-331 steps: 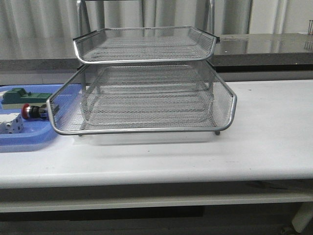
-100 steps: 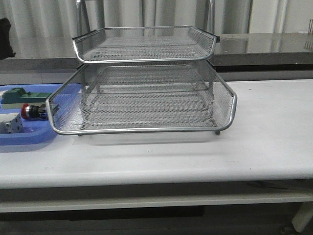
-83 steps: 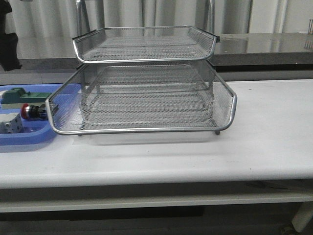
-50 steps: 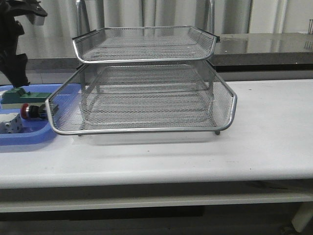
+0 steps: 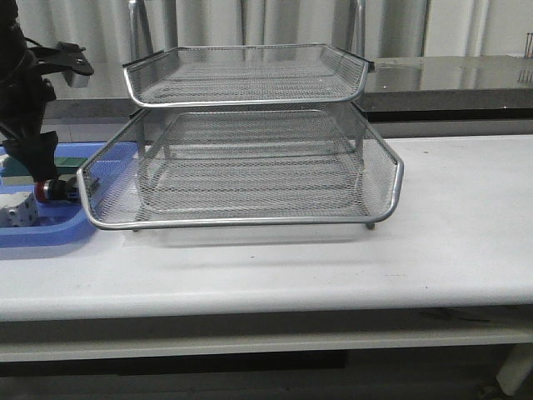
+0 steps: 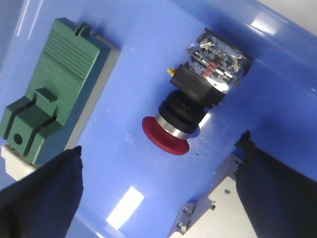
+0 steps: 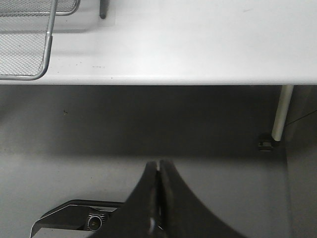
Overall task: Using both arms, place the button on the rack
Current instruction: 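Lower the left gripper onto the red-capped button in the blue tray and grasp it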
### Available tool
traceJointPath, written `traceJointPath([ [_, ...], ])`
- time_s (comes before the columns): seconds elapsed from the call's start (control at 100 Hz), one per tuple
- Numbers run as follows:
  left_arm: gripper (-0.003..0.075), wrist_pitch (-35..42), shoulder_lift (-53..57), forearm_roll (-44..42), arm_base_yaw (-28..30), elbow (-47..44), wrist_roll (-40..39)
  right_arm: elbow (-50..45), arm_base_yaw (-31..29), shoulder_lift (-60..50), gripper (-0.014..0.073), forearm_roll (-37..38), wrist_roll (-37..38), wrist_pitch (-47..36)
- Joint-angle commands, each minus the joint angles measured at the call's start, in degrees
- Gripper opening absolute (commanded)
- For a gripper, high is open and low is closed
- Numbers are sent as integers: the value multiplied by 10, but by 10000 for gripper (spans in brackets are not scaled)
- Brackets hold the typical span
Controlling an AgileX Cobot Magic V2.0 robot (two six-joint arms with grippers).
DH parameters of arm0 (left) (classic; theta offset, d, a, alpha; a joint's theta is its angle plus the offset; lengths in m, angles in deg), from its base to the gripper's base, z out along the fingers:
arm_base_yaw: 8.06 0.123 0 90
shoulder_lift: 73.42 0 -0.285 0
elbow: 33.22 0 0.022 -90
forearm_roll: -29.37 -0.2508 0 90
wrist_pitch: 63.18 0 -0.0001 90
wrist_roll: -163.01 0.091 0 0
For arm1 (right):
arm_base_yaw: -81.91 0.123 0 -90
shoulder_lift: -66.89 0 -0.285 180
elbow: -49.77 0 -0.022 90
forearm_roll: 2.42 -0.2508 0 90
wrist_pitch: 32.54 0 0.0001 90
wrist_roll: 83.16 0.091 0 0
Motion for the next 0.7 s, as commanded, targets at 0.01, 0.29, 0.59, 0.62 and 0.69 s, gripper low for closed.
traceJointPath([
  [0.01, 607, 36, 33, 2, -4, 20, 0, 20, 0, -1, -68, 5, -2, -27],
  [0.29, 607, 55, 33, 3, -13, 20, 15, 20, 0, -1, -68, 5, -2, -27],
  [0.59, 607, 65, 27, 3, -18, 20, 26, 20, 0, -1, -68, 5, -2, -27],
  [0.62, 607, 65, 25, 2, -18, 20, 27, 20, 0, -1, -68, 5, -2, -27],
  [0.69, 607, 65, 16, 2, -18, 20, 27, 20, 0, -1, -68, 5, -2, -27],
])
